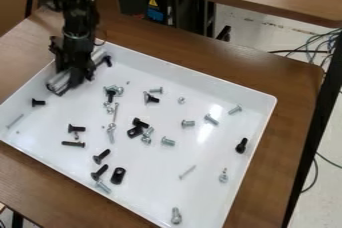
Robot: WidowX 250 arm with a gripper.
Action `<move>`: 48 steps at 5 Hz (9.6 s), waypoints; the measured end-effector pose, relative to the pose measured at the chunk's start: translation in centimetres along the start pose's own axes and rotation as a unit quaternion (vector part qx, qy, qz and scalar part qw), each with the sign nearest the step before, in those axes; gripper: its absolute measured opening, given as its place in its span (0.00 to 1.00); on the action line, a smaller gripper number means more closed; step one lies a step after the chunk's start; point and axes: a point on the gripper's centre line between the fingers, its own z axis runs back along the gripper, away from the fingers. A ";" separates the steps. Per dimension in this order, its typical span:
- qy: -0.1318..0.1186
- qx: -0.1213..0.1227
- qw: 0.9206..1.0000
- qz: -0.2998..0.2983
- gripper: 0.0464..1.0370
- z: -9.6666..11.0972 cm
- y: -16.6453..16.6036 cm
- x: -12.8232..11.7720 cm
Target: Sweep into pile
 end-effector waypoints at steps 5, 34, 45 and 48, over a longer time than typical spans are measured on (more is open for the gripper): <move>-0.001 -0.021 0.988 -0.152 0.32 6.9 -19.2 -0.4; -0.057 0.017 0.988 0.141 0.32 -1.2 -3.8 -8.8; -0.033 -0.021 0.984 0.174 0.32 2.0 -3.9 -7.0; -0.059 -0.058 0.981 0.175 0.68 0.4 -4.1 -8.7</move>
